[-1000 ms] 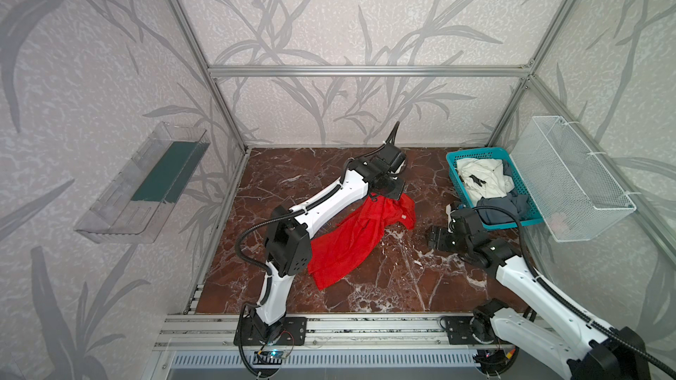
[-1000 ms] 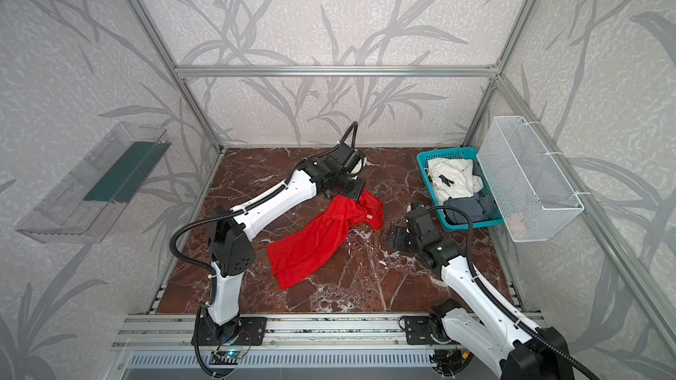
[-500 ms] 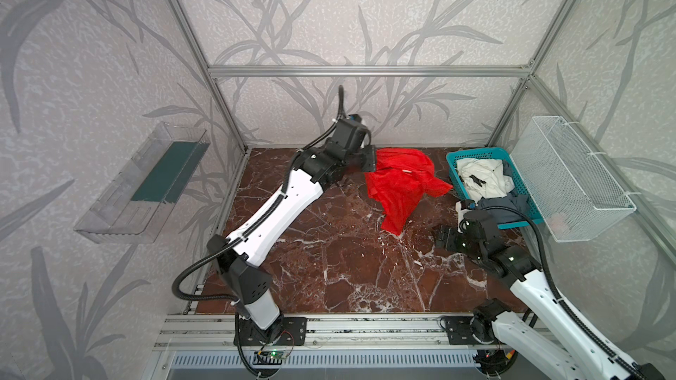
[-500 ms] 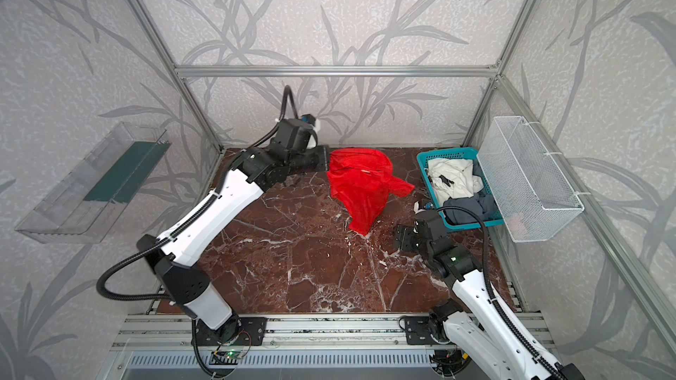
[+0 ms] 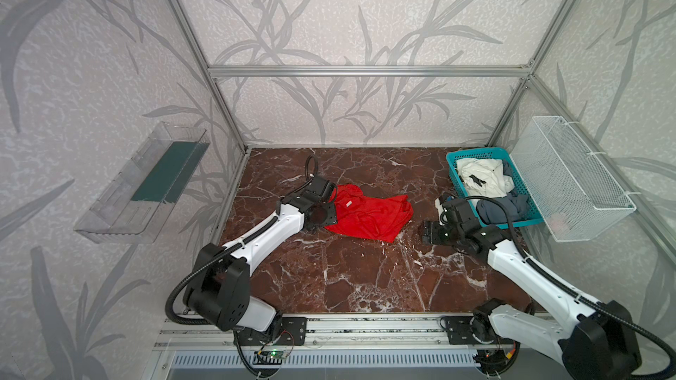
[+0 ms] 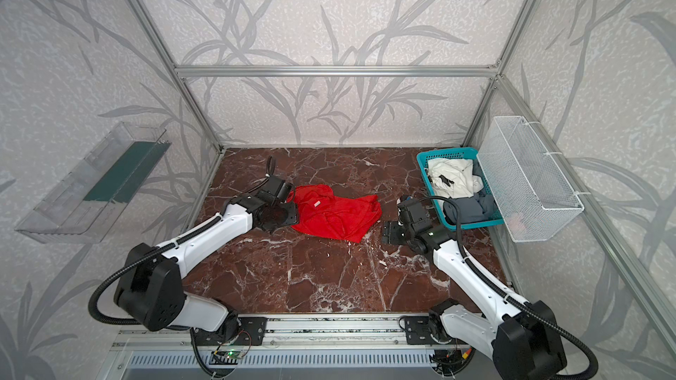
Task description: Fold and stack the t-shirts
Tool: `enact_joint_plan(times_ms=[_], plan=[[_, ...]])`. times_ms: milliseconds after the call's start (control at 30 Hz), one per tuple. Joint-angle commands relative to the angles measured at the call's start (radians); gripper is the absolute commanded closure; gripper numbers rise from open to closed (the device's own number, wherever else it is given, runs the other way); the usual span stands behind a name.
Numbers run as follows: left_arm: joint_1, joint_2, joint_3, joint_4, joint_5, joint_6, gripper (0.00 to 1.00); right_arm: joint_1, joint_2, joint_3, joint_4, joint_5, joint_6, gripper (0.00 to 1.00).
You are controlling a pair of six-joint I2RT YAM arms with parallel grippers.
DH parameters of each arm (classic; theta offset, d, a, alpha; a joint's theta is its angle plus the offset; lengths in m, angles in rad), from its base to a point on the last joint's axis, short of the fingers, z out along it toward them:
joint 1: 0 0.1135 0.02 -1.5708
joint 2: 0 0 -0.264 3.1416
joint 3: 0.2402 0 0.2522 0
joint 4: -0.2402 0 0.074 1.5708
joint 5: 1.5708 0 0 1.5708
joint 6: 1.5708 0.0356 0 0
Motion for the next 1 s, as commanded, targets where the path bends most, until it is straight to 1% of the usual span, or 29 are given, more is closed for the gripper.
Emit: enact_joint_plan(times_ms=[0,67,133,233,333,433,633,967], plan=[[-0.044,0.073,0.053,0.133,0.197,0.027,0.46,0.033,0.086,0.082,0.044,-0.010,-0.017,0.15],[-0.091,0.137,0.115,0.112,0.208,0.029,0.49,0.034,0.127,0.101,0.035,-0.026,-0.013,0.15],[-0.131,0.199,0.167,0.096,0.242,0.002,0.50,0.034,0.150,0.092,0.051,-0.030,-0.004,0.15],[-0.175,0.258,0.199,0.108,0.270,-0.062,0.52,0.034,0.151,0.065,0.063,-0.013,0.004,0.15],[-0.210,0.304,0.220,0.087,0.263,-0.123,0.53,0.032,0.136,0.030,0.083,0.008,0.006,0.15],[-0.232,0.329,0.213,0.092,0.252,-0.175,0.54,0.021,0.114,-0.001,0.101,0.015,0.000,0.15],[-0.261,0.383,0.218,0.106,0.221,-0.222,0.55,-0.002,0.085,-0.033,0.111,0.003,-0.020,0.15],[-0.285,0.473,0.300,0.073,0.205,-0.227,0.60,-0.038,0.032,-0.081,0.120,-0.025,-0.026,0.15]])
